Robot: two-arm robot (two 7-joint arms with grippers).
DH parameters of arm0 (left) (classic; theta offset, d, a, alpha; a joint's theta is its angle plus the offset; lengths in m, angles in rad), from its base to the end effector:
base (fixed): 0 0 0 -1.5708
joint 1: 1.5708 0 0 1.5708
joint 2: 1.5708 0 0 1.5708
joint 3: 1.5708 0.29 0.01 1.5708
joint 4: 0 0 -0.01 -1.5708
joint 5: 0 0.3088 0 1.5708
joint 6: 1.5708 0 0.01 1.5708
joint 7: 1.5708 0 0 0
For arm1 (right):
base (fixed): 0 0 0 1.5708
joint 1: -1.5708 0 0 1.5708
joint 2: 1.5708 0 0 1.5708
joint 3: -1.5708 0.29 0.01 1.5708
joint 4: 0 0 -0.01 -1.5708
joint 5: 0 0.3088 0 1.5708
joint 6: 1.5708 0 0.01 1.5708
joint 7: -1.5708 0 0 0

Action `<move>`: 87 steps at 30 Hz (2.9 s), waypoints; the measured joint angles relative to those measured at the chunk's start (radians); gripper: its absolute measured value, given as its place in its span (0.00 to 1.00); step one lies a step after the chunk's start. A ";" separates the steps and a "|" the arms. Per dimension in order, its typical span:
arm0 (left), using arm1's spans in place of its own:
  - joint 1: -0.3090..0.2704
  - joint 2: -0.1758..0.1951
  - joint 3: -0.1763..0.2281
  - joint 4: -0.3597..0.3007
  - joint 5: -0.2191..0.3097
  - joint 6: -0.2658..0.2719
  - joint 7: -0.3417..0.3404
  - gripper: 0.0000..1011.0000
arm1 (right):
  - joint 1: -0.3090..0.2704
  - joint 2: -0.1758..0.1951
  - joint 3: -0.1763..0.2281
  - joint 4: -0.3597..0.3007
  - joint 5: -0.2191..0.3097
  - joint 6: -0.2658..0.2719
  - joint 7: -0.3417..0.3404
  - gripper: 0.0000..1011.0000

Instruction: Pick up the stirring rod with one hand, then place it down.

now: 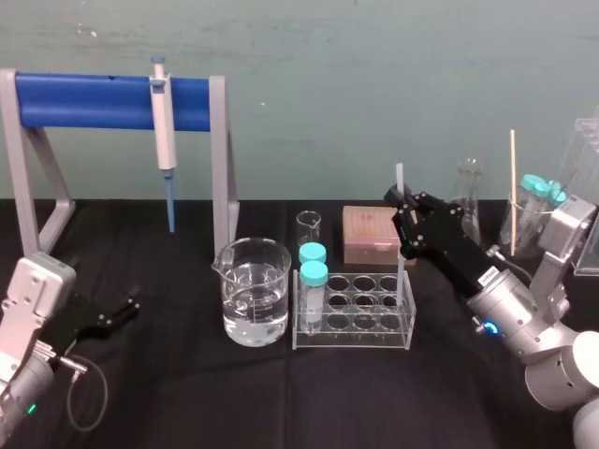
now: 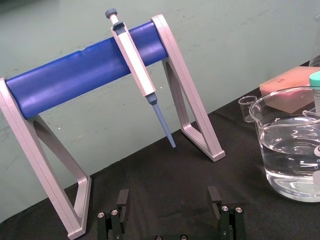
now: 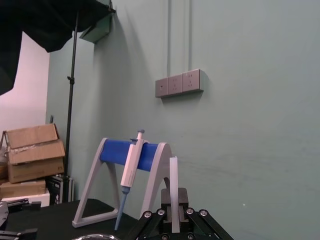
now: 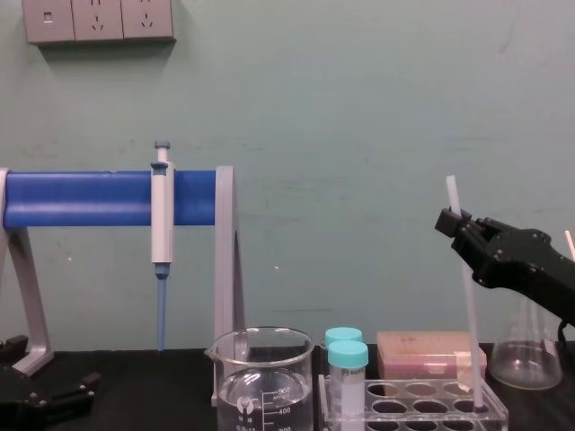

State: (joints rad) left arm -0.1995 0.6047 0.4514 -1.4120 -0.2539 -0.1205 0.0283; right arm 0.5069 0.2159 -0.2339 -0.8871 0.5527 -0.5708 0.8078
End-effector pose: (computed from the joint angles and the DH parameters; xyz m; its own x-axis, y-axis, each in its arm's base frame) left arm 0.3581 0.0827 -0.3023 0.2923 0.8803 0.3738 -0.9553 0.2873 0.0703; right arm 0.4556 -0.0515 -0.3132 0.6694 -0.7387 0.0795 0.6548 0.6371 0.4066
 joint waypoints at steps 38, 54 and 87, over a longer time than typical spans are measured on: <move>0.000 0.000 0.000 0.000 0.000 0.000 0.000 0.99 | 0.132 -0.060 -0.016 0.286 -0.038 -0.034 0.057 0.08; 0.000 0.000 0.000 0.000 0.000 0.000 0.000 0.99 | 0.169 -0.077 -0.014 0.357 -0.071 -0.009 0.067 0.08; 0.000 0.000 0.000 0.000 0.000 0.000 0.000 0.99 | 0.167 -0.075 -0.015 0.350 -0.080 0.008 0.053 0.33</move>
State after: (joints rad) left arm -0.1996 0.6047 0.4514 -1.4120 -0.2539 -0.1205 0.0283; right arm 0.6735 0.1412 -0.2491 -0.5368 0.4723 -0.5631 0.8608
